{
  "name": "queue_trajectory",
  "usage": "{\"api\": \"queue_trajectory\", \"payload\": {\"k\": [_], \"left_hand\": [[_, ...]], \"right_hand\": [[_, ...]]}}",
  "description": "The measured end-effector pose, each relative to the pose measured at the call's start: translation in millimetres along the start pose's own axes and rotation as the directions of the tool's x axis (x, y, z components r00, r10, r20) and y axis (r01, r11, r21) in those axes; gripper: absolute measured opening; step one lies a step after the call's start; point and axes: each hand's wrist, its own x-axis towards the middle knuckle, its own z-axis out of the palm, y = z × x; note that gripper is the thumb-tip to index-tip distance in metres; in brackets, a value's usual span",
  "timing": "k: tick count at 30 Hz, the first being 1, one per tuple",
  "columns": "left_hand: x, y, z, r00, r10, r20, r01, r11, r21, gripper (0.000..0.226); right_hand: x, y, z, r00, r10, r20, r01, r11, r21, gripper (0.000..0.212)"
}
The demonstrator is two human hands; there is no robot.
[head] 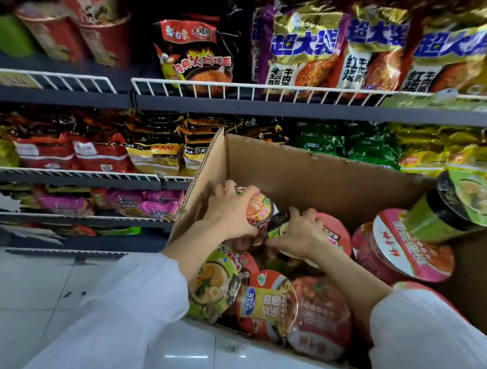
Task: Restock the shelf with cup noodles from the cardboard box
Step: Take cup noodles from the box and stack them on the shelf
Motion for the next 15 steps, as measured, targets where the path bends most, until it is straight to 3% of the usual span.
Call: {"api": "queue_trajectory", "payload": {"k": [8,15], "left_hand": [[-27.4,3.7,-59.4,0.953,0.042,-0.3,-0.107,0.973,-0.206,0.069],[-69.6,-3.2,-120.8,0.855,-0.052,-0.516,-0.138,0.936,-0.324,0.058]], "right_hand": [[-63.2,-3.8,-75.0,0.933,-0.095,-0.347,0.175,0.962,0.21,0.084],[-105.4,-51.2,-114.9,0.808,-0.246,-0.535,0.38,0.912,0.155,0.069]]}}
